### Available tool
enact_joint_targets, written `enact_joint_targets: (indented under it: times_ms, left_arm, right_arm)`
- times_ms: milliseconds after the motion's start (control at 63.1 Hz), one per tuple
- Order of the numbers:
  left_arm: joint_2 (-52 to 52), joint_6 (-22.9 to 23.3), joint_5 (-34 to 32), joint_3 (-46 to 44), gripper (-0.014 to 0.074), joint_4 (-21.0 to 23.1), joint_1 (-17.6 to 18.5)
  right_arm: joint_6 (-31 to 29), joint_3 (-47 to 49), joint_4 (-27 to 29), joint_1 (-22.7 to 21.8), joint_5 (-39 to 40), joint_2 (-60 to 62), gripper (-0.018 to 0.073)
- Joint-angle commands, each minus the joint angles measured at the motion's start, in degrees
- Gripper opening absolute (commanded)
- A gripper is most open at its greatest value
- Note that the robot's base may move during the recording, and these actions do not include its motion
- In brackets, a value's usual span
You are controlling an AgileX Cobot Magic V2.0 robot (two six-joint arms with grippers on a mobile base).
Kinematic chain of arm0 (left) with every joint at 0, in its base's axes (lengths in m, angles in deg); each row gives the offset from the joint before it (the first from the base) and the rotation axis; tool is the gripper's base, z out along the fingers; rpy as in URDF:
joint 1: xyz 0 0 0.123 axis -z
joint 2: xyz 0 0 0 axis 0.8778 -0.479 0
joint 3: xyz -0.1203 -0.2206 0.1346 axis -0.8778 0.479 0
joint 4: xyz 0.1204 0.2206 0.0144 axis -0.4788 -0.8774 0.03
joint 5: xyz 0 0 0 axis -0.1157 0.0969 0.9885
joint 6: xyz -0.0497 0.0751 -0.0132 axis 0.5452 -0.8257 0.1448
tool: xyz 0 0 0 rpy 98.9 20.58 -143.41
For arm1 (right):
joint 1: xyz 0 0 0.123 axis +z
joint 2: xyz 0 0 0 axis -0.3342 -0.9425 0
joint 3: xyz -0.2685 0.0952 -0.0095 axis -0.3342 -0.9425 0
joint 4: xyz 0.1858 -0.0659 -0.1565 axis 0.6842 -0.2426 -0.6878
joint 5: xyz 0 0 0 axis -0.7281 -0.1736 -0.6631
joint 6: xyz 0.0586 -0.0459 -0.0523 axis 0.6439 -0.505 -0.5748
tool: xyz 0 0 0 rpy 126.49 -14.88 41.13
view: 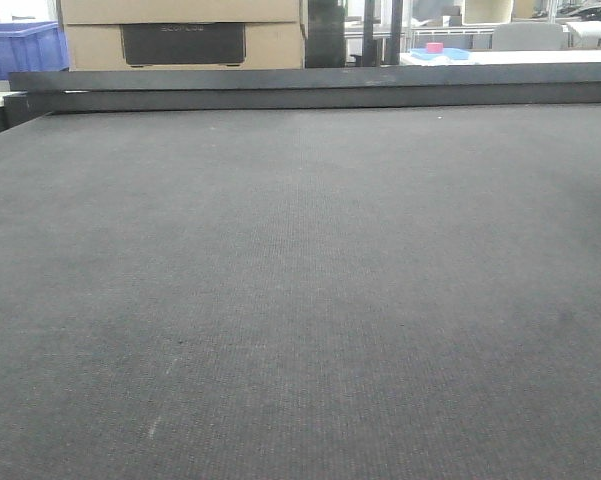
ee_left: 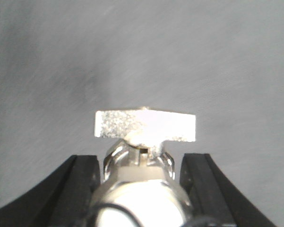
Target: Place valve from conveyor to right shelf box
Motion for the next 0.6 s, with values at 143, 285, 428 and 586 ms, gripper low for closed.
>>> enact_joint_targets:
  times_ms: [143, 285, 428, 586]
  left_arm:
    - [8.55, 0.2, -11.71, 4.96, -0.0111, 1.77, 4.81]
    - [13.19, 1.27, -20.49, 10.59, -0.0111, 1.77, 5.66]
    - [17.05, 1.87, -25.43, 16.08, -0.0111, 0.69, 5.66]
    - [21.2, 1.87, -26.02, 20.73, -0.0111, -1.45, 5.66]
  right_arm:
    - [-0.35, -3.11, 2.05, -0.01, 10.66, 9.29, -0.0167]
    - [-3.98, -7.84, 2.05, -0.01, 15.36, 14.76, -0.0167]
    - [-5.7, -14.46, 2.05, -0.01, 21.02, 20.58, -0.0167]
    - [-5.84, -19.3, 2.05, -0.01, 21.73, 25.92, -0.0167]
